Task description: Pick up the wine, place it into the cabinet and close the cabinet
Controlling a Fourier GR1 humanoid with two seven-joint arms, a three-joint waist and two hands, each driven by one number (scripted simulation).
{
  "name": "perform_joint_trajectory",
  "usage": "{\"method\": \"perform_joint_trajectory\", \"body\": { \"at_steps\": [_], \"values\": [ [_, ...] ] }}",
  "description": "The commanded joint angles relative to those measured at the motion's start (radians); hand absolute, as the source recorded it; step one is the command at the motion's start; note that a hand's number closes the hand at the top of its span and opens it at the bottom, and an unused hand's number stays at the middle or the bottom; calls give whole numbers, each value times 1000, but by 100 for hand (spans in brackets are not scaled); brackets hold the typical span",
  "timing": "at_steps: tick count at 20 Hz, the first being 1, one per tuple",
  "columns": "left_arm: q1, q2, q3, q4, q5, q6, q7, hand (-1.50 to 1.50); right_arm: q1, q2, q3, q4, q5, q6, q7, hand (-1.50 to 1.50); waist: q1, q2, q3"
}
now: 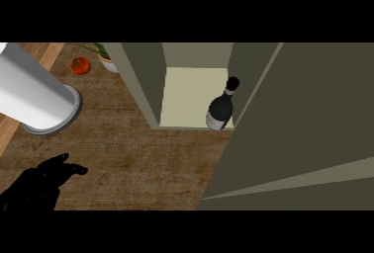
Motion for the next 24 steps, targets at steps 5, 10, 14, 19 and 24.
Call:
{"method": "perform_joint_trajectory", "body": {
  "at_steps": [5,10,14,19,24],
  "values": [
    [176,116,162,60,102,-154,-77,-150,-142,24,348,-12,201,-209,116,150,16,-11,-4],
    [211,159,236,94,143,-264,-89,-150,-327,24,423,142,256,-463,40,150,24,-3,-4],
    [274,204,255,120,137,-329,-94,-150,-427,20,402,182,284,-564,12,150,34,-3,-4],
    [329,256,322,161,148,-440,-126,-150,-508,18,350,224,304,-689,-5,150,50,-2,-4],
    [337,248,361,216,155,-506,-134,-150,-674,18,221,344,228,-732,-7,150,48,9,-4]
  ]
}}
